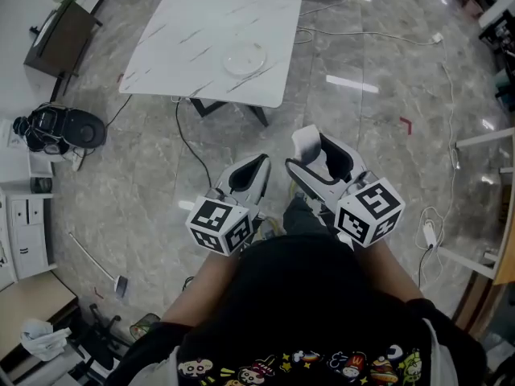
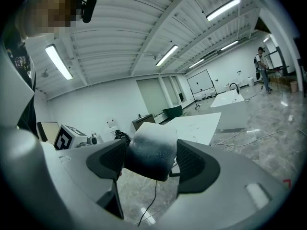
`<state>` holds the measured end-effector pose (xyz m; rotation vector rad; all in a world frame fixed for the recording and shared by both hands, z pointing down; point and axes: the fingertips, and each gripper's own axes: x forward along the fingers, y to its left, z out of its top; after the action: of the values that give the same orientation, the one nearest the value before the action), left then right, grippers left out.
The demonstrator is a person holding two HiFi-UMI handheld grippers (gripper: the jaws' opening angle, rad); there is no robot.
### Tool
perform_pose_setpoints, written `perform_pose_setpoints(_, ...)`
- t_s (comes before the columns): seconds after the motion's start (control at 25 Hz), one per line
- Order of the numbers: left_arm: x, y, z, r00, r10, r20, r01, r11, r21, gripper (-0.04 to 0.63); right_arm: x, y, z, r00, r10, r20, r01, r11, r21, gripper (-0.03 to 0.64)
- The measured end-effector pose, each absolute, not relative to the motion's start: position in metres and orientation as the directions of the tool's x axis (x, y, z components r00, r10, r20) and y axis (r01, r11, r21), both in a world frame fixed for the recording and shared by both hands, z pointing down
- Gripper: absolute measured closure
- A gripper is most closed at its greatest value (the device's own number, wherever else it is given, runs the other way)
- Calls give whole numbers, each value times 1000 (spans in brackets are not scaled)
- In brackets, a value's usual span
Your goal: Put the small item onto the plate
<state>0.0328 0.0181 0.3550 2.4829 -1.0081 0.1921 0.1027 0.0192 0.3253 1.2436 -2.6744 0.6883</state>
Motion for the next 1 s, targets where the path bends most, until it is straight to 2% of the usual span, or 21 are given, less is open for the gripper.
perform_pose_setpoints(0.44,77,-60,367,685,-660,309,-725,-578,373,594,140,-60,341,-706,-630,323,-707,605,-365,264)
perform_pose_setpoints(1.0,101,-94,376,635,-680,367,-772,-539,337,594,161,-101,344,-762,-575,298,-648,662,-378,263)
